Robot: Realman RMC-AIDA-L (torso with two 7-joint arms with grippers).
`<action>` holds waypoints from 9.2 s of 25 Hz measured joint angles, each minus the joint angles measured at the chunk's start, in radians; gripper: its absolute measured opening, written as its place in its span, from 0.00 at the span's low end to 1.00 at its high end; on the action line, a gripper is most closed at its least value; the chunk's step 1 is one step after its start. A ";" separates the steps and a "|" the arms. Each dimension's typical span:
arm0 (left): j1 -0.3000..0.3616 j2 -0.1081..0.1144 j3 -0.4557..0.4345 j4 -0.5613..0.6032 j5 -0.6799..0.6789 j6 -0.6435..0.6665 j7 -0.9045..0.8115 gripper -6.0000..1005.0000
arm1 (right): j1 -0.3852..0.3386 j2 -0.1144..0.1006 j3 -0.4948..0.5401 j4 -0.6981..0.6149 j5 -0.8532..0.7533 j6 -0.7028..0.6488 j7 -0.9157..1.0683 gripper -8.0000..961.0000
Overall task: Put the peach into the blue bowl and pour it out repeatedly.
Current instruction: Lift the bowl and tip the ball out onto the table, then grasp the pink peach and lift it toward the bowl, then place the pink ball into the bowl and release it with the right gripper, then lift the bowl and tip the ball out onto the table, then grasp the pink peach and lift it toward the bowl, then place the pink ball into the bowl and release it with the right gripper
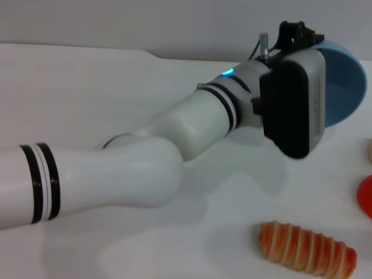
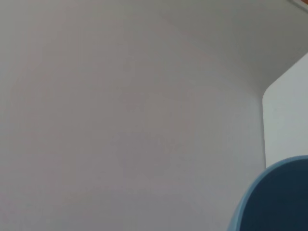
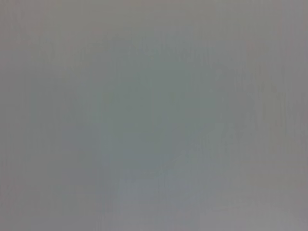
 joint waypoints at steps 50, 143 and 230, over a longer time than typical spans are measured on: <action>0.034 0.006 -0.471 -0.178 -0.025 0.388 -0.749 0.00 | 0.399 -0.002 -0.612 -0.286 -0.932 0.094 1.578 0.29; 0.093 0.000 0.181 -0.048 0.480 -0.266 -0.116 0.01 | -0.057 -0.003 -0.027 -0.118 -0.206 -0.045 0.559 0.50; -0.103 0.011 -0.620 -0.309 0.393 0.947 -1.150 0.01 | 0.387 -0.011 -0.709 -0.786 -0.794 -0.216 1.734 0.09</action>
